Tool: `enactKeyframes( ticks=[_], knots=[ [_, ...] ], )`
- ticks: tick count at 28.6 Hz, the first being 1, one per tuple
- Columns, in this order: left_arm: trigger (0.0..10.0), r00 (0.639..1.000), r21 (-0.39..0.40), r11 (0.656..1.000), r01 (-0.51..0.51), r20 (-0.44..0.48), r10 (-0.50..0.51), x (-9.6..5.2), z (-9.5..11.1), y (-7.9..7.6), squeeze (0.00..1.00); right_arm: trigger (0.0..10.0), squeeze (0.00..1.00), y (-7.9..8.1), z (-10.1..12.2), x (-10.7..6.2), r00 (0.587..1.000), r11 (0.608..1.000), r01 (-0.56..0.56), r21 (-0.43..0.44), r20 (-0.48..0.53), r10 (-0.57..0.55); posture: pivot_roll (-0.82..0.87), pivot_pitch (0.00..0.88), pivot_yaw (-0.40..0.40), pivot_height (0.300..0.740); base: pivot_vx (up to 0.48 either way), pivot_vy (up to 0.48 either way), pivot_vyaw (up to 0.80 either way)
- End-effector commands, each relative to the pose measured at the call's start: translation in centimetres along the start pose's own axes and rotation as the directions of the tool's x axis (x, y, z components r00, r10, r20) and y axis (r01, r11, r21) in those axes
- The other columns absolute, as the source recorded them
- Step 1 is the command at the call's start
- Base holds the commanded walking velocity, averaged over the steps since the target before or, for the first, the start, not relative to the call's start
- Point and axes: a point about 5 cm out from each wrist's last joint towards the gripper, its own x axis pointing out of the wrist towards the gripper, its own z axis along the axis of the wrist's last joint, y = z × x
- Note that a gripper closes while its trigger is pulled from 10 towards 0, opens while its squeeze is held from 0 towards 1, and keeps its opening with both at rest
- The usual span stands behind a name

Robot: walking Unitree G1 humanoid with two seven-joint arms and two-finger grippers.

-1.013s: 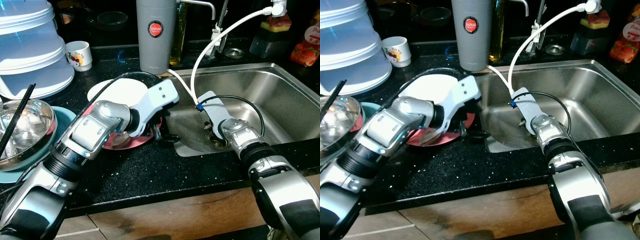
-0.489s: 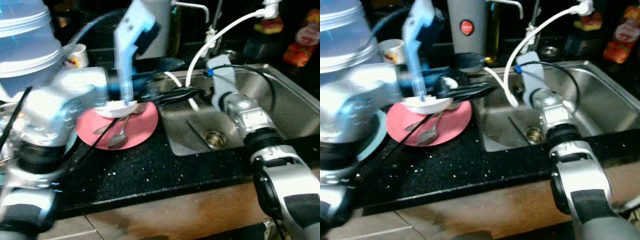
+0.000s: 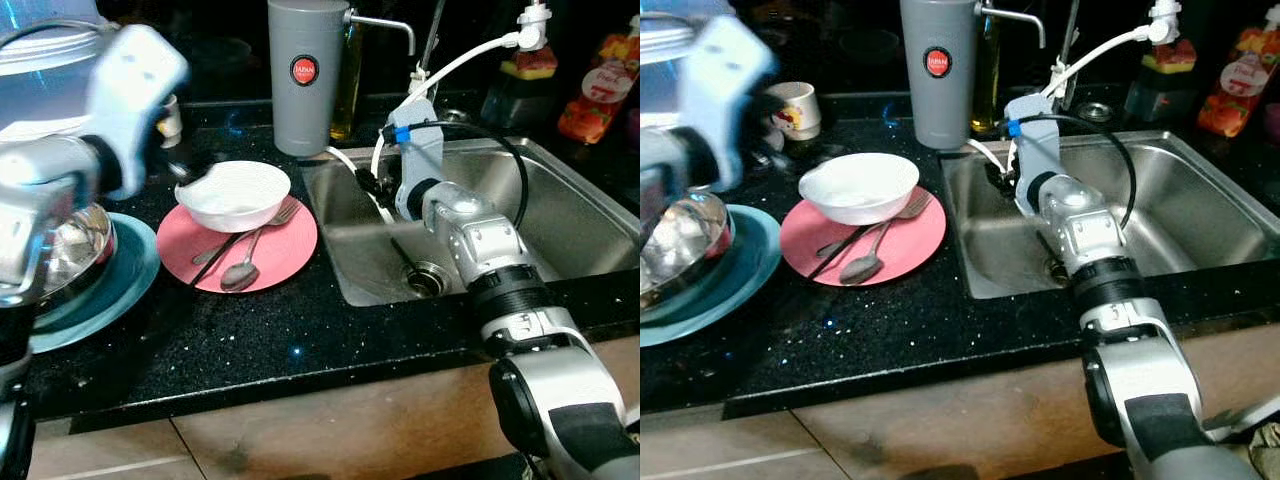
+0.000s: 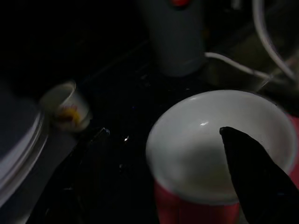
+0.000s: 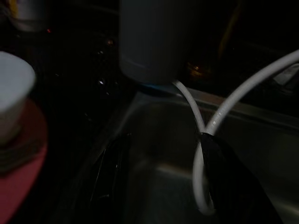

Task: Kitchen organization

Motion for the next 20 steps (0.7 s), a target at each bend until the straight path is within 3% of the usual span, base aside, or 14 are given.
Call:
enactKeyframes(
  ticks=[1, 2, 3, 4, 6, 8, 9, 12, 15, 20],
  knots=[
    [10.0, 0.998, -0.036, 0.999, -0.032, -0.05, 0.03, -0.2, -1.2, 0.8, 0.0, 10.0, 0.0, 0.0, -0.1, -0.2, 1.0, 1.0, 0.002, 0.022, 0.003, -0.002, 0.08, 0.072, -0.053, 0.74, 0.0, 0.0, 0.0],
    [10.0, 0.995, -0.08, 0.995, -0.059, -0.083, 0.053, -0.5, -2.5, 1.6, 0.46, 10.0, 0.0, 0.3, 0.0, -0.2, 1.0, 0.999, -0.01, 0.031, 0.014, 0.01, 0.08, 0.079, -0.056, 0.74, 0.0, 0.0, 0.0],
    [10.0, 0.995, -0.08, 0.995, -0.059, -0.083, 0.053, -0.5, -2.5, 1.6, 0.46, 10.0, 0.0, 0.3, 0.0, -0.2, 1.0, 0.999, -0.01, 0.031, 0.014, 0.01, 0.08, 0.079, -0.056, 0.74, 0.0, 0.0, 0.0],
    [10.0, 0.992, -0.114, 0.99, -0.083, -0.099, 0.072, -0.6, -3.8, 2.3, 1.0, 10.0, 0.0, 0.8, 0.0, -0.3, 0.999, 0.999, -0.024, 0.035, 0.022, 0.024, 0.08, 0.074, -0.052, 0.74, 0.0, 0.0, 0.0],
    [10.0, 0.994, -0.155, 0.984, -0.089, -0.079, 0.077, -0.4, -4.4, 2.6, 1.0, 10.0, 0.0, 1.2, 0.0, -0.4, 0.999, 0.999, -0.034, 0.038, 0.026, 0.033, 0.07, 0.073, -0.051, 0.74, 0.0, 0.0, 0.0],
    [10.0, 0.997, -0.241, 0.968, -0.072, -0.025, 0.068, 0.7, -4.6, 2.3, 1.0, 10.0, 0.0, 1.6, 0.1, -0.6, 0.999, 0.998, -0.046, 0.035, 0.027, 0.045, 0.07, 0.08, -0.055, 0.74, 0.0, 0.0, 0.0],
    [10.0, 0.997, -0.241, 0.968, -0.072, -0.025, 0.068, 0.7, -4.6, 2.3, 1.0, 10.0, 0.0, 1.6, 0.1, -0.6, 0.999, 0.998, -0.046, 0.035, 0.027, 0.045, 0.07, 0.08, -0.055, 0.74, 0.0, 0.0, 0.0],
    [10.0, 1.0, -0.321, 0.947, -0.001, -0.005, 0.0, 2.9, -4.5, 0.8, 1.0, 10.0, 0.0, 1.9, 0.3, -0.7, 0.998, 0.998, -0.054, 0.033, 0.034, 0.053, 0.07, 0.081, -0.048, 0.74, 0.0, 0.0, 0.0],
    [10.0, 0.999, -0.307, 0.951, 0.037, 0.006, -0.037, 4.1, -4.4, 0.2, 1.0, 10.0, 0.0, 2.0, 0.5, -0.8, 0.998, 0.998, -0.053, 0.037, 0.048, 0.051, 0.06, 0.09, -0.038, 0.74, 0.0, 0.0, 0.0],
    [10.0, 0.981, -0.285, 0.939, 0.191, 0.084, -0.174, 6.1, -2.8, -1.8, 1.0, 10.0, 0.0, 1.8, 0.8, -1.4, 0.998, 0.997, -0.031, 0.065, 0.065, 0.027, 0.05, 0.093, -0.025, 0.74, 0.0, 0.0, 0.0]
  ],
)
